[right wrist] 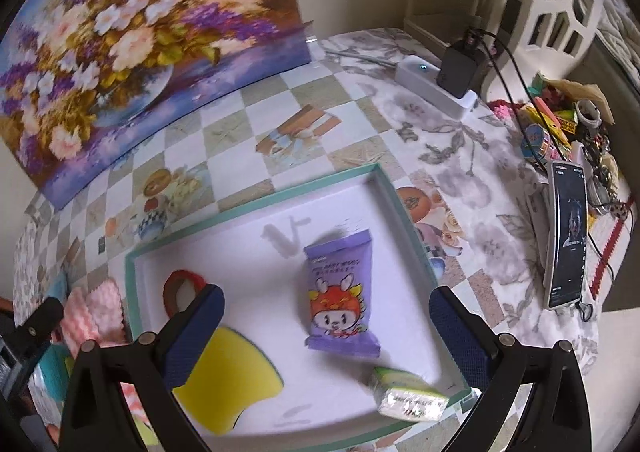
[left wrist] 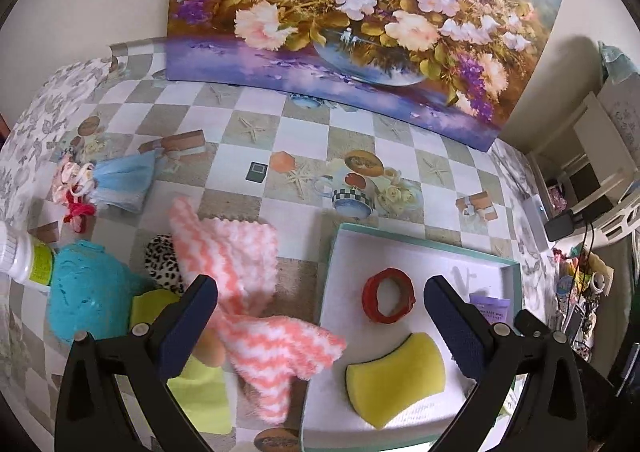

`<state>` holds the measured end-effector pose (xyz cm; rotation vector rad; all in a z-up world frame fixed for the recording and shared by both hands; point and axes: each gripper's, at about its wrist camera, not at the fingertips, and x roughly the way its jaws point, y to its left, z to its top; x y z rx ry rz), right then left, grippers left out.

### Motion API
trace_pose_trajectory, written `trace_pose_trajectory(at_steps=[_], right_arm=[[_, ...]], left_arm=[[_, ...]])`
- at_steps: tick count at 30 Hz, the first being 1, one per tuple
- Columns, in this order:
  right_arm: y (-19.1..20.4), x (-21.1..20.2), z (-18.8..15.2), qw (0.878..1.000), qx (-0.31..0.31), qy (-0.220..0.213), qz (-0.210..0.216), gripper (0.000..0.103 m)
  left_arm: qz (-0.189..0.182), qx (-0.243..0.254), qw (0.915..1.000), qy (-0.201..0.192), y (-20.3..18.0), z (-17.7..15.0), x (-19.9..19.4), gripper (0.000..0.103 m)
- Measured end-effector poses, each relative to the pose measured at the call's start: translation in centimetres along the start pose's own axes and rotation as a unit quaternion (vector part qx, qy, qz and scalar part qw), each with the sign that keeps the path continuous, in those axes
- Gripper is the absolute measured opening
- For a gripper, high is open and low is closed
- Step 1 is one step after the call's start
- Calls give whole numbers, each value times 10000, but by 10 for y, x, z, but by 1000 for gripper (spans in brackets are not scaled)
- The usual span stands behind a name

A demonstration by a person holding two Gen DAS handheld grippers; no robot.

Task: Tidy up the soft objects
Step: 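Withdraw both tools from the tray toward the pink striped towel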

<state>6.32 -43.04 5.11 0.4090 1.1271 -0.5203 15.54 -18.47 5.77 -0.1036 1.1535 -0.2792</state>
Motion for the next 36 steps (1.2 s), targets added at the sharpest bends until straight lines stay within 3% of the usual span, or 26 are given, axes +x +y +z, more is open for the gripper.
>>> trace_pose_trajectory(at_steps=[8, 21, 29, 36], right_arm=[[19, -6, -13, 9995, -277, 48, 144, 103], [77, -26, -44, 9932, -963, 47, 653, 103], [116, -35, -64, 9845, -1224, 167, 1242, 103], [151, -28, -84, 9755, -1757, 283, 1291, 103]], left_arm=[[364, 60, 9993, 18, 27, -8, -20, 103], [364, -559, 9978, 5, 91, -29, -39, 103], [480, -904, 9947, -70, 126, -36, -54, 103], [517, -1264, 9905, 154, 150, -51, -45, 103]])
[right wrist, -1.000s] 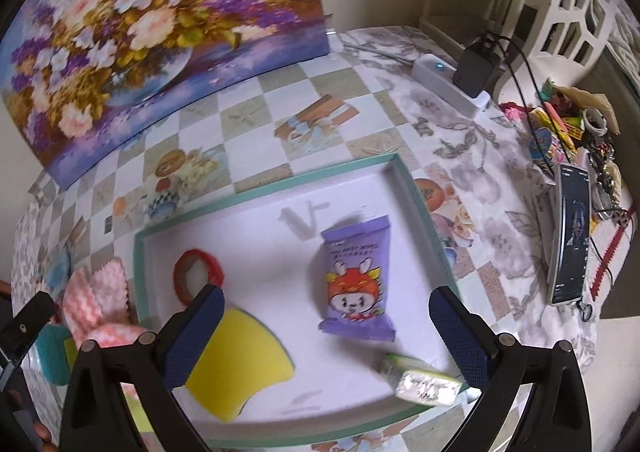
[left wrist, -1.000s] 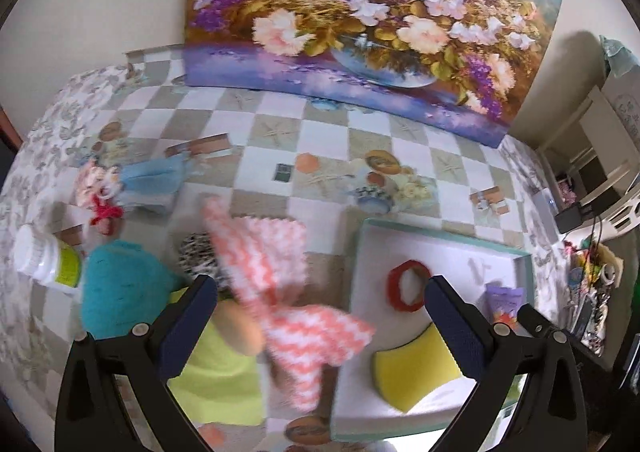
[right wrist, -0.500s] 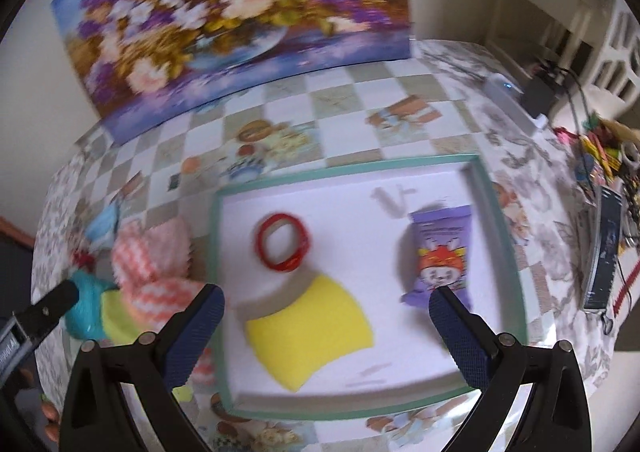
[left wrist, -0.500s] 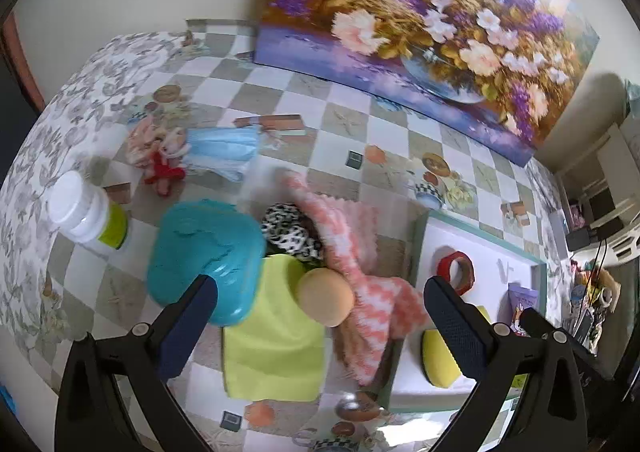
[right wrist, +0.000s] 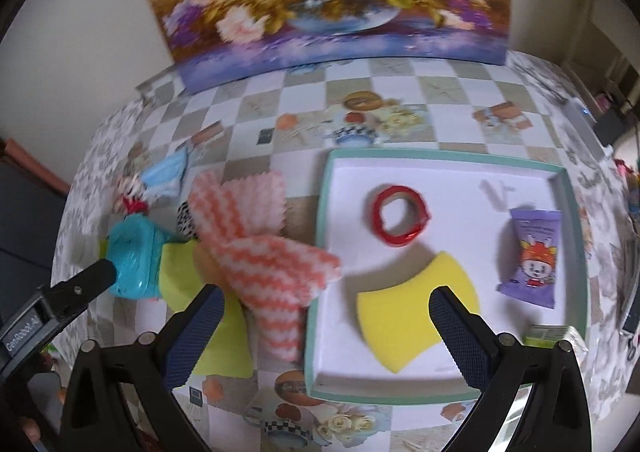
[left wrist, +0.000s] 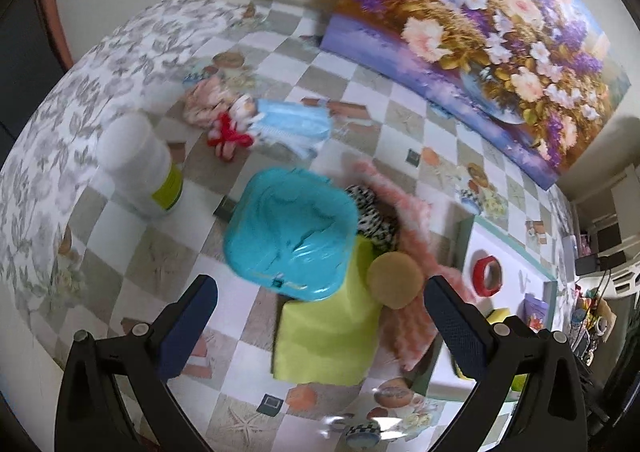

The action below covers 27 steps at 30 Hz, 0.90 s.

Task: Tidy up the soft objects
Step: 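Withdraw both tools from the tray toward the pink striped towel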

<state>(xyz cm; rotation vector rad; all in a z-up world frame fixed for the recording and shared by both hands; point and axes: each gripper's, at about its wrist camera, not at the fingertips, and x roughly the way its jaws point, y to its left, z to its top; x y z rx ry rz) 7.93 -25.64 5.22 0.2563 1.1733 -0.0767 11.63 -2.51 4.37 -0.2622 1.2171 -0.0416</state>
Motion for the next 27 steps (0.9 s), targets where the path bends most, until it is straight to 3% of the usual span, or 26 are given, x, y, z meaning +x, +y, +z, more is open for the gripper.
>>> trace_pose_trajectory(at_steps=[12, 18, 27], right_arm=[[-2, 37, -13, 9989, -92, 442, 105, 103], [-8, 44, -18, 9986, -82, 521, 12, 103], [-10, 52, -20, 9977, -167, 645, -113, 103]], left_arm=[[237, 87, 9981, 556, -1, -19, 35, 103], [313, 185, 9973, 641, -4, -24, 45, 103], [153, 83, 9962, 851, -2, -31, 69, 103]])
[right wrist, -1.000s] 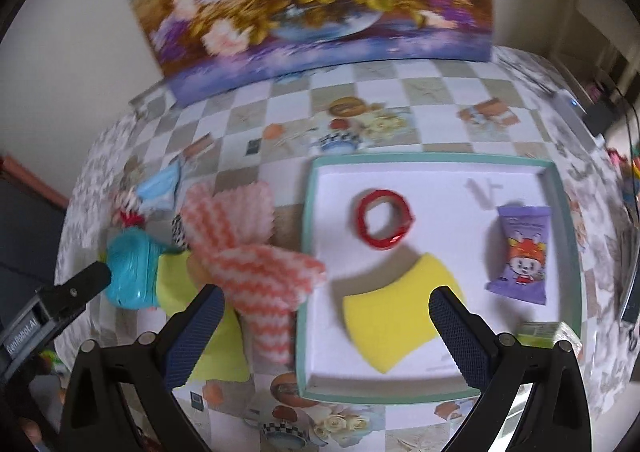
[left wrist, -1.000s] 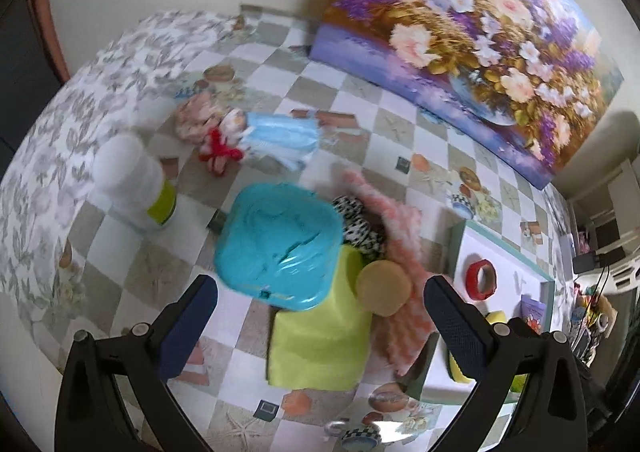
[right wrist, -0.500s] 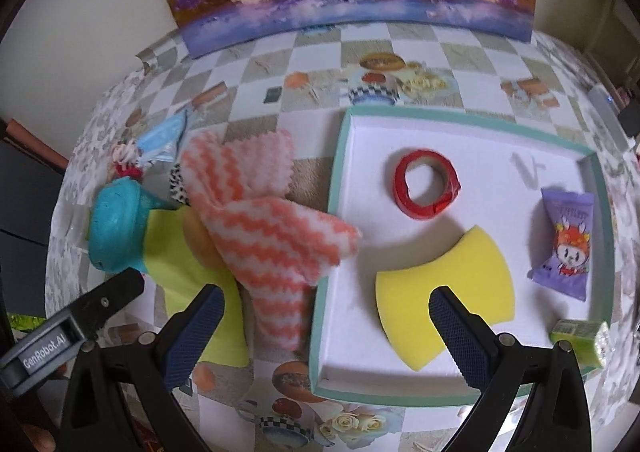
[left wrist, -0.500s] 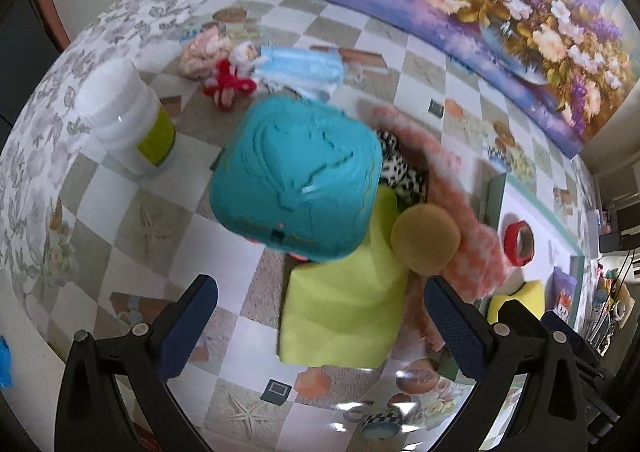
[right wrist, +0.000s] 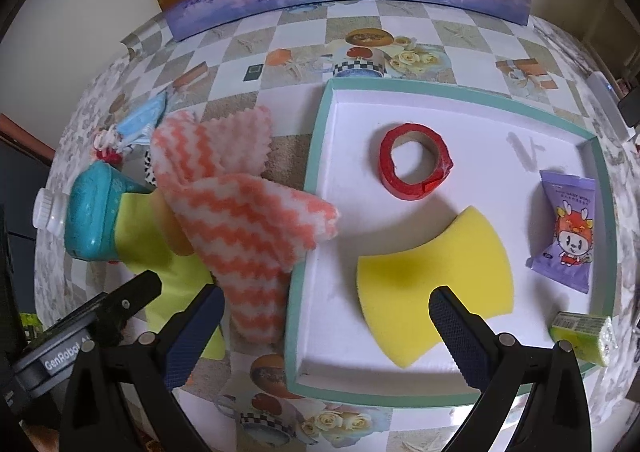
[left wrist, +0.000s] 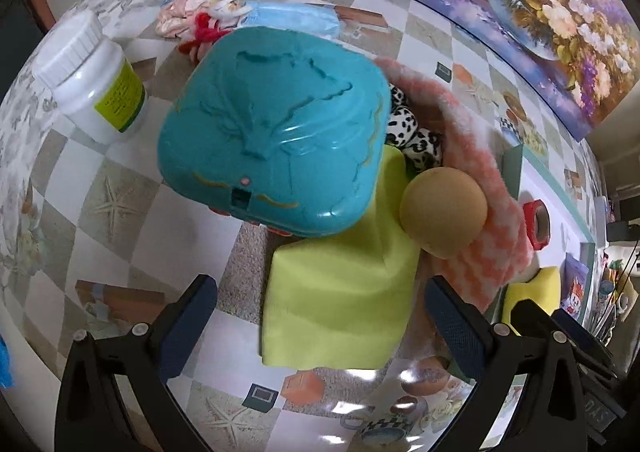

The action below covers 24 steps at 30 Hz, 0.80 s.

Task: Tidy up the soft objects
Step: 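Withdraw both tools from the tray toward the pink striped towel, then grasp the lime green cloth with the left tool and lift it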

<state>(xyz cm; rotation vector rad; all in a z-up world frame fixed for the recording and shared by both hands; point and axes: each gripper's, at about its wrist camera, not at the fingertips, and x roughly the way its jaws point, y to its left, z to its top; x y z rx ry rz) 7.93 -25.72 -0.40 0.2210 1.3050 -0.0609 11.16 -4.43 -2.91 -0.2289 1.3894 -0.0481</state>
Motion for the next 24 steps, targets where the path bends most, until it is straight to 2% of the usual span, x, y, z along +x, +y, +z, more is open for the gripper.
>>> trace_pose_trajectory(at_steps=[3, 8, 13, 15, 17, 22, 24], right_arm=[[-2, 2, 0, 10000, -2, 23, -36, 103], [-5, 3, 1, 10000, 28, 36, -85, 103], [-7, 2, 1, 9999, 32, 21, -113, 103], [-6, 2, 1, 9999, 27, 19, -114, 103], [-6, 2, 1, 9999, 19, 18, -116, 103], [-7, 1, 1, 9999, 18, 10, -134, 103], [-7, 1, 1, 9999, 19, 10, -144, 103]], left_arm=[[4, -4, 10000, 23, 0, 1, 4, 103], [341, 272, 9990, 64, -8, 2, 17, 103], [416, 371, 9983, 146, -13, -2, 27, 101], [468, 454, 9977, 206, -16, -5, 33, 88], [521, 510, 9969, 289, -17, -7, 38, 80], [735, 775, 9939, 285, -27, -10, 41, 72], [729, 871, 9932, 264, -32, -10, 42, 63]])
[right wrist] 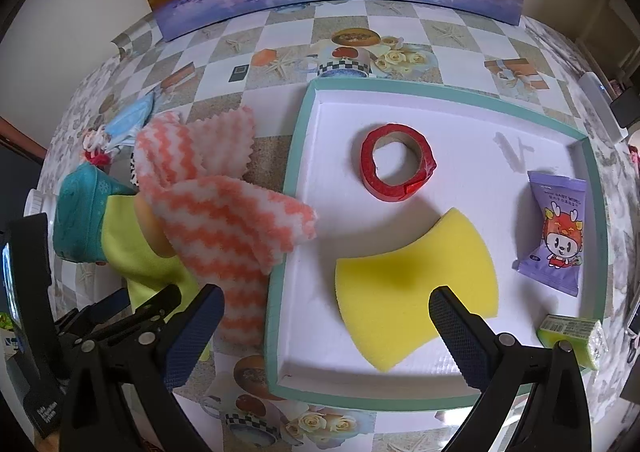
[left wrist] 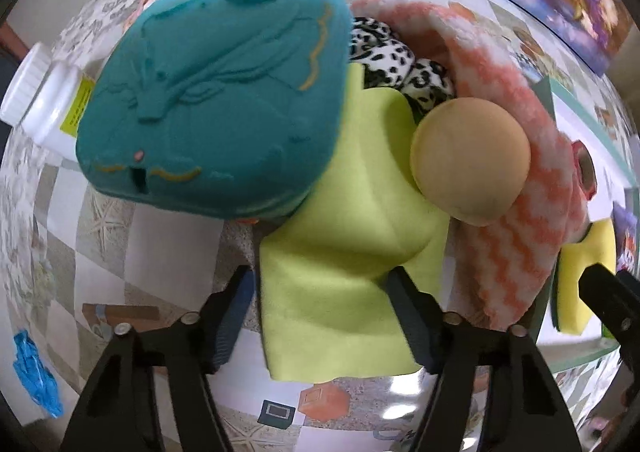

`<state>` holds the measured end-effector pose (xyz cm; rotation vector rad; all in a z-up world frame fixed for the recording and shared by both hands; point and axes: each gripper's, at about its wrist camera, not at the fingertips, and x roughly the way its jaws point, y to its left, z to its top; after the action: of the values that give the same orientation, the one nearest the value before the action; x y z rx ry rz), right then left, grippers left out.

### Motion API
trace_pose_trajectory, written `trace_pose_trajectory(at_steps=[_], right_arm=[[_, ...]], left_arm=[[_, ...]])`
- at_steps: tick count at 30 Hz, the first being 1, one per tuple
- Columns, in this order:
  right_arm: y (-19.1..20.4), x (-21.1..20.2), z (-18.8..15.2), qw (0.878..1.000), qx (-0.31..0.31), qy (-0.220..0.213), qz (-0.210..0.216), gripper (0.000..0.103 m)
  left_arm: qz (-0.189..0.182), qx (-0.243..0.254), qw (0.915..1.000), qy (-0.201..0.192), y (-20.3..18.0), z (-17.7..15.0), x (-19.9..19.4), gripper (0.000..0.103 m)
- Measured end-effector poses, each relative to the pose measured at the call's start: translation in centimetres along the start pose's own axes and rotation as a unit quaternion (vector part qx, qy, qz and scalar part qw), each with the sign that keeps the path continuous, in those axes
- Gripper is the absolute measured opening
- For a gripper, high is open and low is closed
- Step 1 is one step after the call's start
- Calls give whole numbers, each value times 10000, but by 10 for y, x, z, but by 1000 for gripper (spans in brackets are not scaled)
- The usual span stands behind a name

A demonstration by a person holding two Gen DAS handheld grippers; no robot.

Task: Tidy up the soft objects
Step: 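Grasp the lime green cloth with the left tool and lift it, then grasp the pink striped towel with the right tool while the left tool holds the green cloth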

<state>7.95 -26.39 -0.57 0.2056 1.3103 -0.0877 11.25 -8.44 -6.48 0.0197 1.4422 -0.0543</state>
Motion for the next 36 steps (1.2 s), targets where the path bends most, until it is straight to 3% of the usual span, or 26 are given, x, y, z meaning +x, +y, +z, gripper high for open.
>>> trace_pose_trajectory(at_steps=[1, 6, 9, 17, 32, 36], right_arm=[[0, 0, 0, 10000, 0, 0, -3, 103], [0, 0, 0, 10000, -20, -8, -12, 103], [0, 0, 0, 10000, -18, -6, -16, 103], [-1, 0, 1, 10000, -23, -8, -16, 103], [-3, -6, 5, 9999, 4, -109, 0, 103], [-3, -11, 6, 9996, 47, -222, 175, 103]], left_arm=[[-7, 37, 10000, -6, -2, 0, -1, 60], [-91, 134, 9999, -40, -7, 0, -4, 22], [-200, 159, 9997, -38, -8, 0, -4, 11], [-510, -25, 9987, -6, 2, 1, -5, 6], [-1113, -65, 9893, -938, 12, -2, -85, 6], [-1219, -108, 9853, -1188, 16, -1, -101, 6]])
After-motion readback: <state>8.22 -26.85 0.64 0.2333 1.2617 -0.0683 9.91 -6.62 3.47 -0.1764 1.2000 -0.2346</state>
